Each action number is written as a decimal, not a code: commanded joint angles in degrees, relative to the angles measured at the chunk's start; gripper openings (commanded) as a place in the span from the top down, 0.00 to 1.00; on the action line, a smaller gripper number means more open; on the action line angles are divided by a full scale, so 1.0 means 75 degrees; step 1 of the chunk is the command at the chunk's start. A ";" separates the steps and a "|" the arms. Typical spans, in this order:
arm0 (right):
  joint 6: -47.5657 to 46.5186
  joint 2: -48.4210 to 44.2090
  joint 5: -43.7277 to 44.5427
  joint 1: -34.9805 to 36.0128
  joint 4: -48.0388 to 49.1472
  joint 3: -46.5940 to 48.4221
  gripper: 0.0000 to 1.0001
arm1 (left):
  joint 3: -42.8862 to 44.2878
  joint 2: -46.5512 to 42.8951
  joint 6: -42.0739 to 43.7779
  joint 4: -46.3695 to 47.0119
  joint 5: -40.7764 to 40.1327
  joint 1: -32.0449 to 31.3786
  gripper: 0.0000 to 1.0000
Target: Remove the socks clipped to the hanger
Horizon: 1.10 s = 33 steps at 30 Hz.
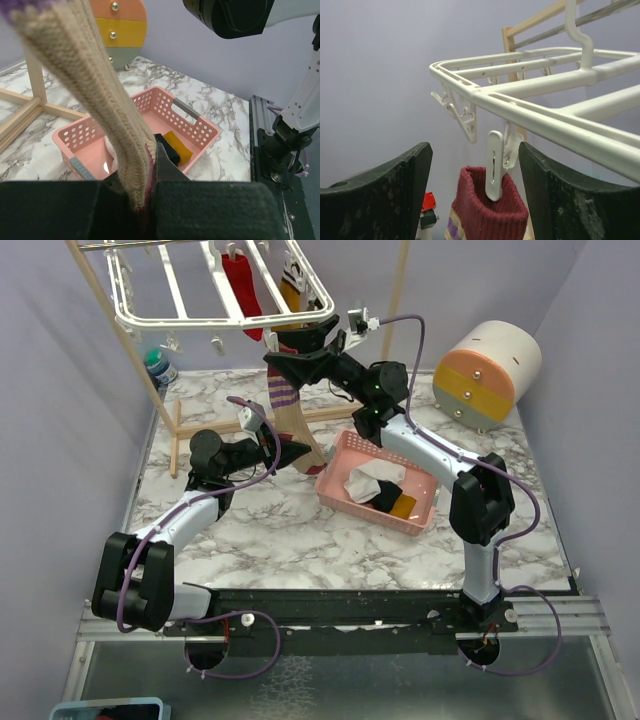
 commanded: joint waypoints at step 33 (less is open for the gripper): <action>-0.0577 -0.0125 0.2013 0.0364 -0.0654 -0.0485 0.11 | 0.0196 0.0149 -0.0057 -0.0133 0.0419 0.0000 1.00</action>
